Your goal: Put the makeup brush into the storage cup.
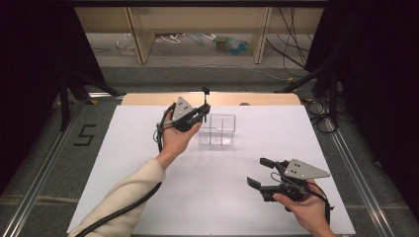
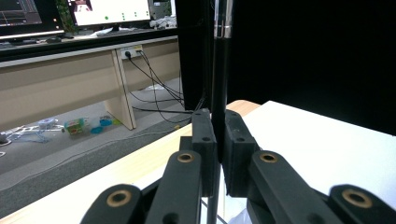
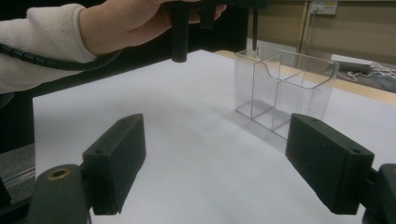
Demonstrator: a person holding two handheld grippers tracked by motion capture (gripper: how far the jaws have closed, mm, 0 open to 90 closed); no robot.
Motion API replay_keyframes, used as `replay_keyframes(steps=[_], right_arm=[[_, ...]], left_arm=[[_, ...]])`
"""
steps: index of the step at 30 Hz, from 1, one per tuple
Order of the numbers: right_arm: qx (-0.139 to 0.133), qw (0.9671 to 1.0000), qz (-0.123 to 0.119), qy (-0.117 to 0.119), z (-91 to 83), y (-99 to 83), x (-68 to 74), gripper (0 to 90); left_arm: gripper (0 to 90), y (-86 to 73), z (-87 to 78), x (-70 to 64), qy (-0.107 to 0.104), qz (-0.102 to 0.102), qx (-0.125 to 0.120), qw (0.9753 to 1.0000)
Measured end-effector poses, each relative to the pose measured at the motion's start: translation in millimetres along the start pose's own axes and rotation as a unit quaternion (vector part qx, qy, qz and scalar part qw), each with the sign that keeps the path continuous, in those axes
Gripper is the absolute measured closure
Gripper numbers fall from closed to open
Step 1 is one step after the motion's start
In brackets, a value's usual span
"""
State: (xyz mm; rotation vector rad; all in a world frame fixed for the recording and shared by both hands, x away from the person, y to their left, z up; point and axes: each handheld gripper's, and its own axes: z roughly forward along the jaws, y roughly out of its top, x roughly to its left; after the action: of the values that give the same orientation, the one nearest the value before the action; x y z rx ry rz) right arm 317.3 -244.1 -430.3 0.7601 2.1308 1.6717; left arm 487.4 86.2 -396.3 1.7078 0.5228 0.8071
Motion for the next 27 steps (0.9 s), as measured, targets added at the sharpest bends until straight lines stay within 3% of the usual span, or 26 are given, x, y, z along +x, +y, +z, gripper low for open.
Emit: replay_keyframes(steps=[6,8,9,11,13,14,17,21,23,27], right_arm=[[0.0,1.0,0.001,0.0,-0.1,-0.1,0.0,21.2],[0.01,0.9999,0.014,0.004,-0.8,-0.1,1.7,21.2],[0.001,1.0,0.001,0.001,-0.1,-0.1,0.1,21.2],[0.01,0.9999,0.014,0.004,-0.8,-0.1,1.7,21.2],[0.009,0.9999,0.014,0.004,-0.8,-0.1,1.7,21.1],[0.001,1.0,0.0,0.0,-0.1,0.0,0.0,21.1],[0.01,0.9999,0.013,0.004,-0.8,-0.1,1.8,21.1],[0.001,1.0,-0.001,0.0,-0.1,-0.1,0.1,21.1],[0.01,0.9999,0.013,0.005,-0.8,-0.2,1.7,21.1],[0.011,0.9999,0.013,0.004,-0.8,-0.2,1.7,21.1]], left_arm=[[85.1,-0.7,1.1,0.3,0.0,0.0,0.0,1.0],[85.1,-1.1,1.5,0.6,-0.001,0.001,0.001,1.0],[85.1,-1.2,1.7,0.9,-0.001,0.001,0.001,1.0],[85.1,-1.5,2.1,1.5,0.0,0.002,0.002,1.0],[85.1,-1.8,2.6,1.6,0.001,0.002,0.002,1.0],[85.1,-2.0,2.9,1.6,0.001,0.002,0.002,1.0],[85.1,-2.4,3.6,2.0,0.0,0.004,0.003,1.0],[85.1,-2.5,4.4,2.2,0.0,0.002,0.002,1.0],[85.1,-2.5,4.7,2.2,0.001,0.002,0.003,1.0],[85.1,-2.5,5.3,2.5,0.001,0.004,0.004,1.0]])
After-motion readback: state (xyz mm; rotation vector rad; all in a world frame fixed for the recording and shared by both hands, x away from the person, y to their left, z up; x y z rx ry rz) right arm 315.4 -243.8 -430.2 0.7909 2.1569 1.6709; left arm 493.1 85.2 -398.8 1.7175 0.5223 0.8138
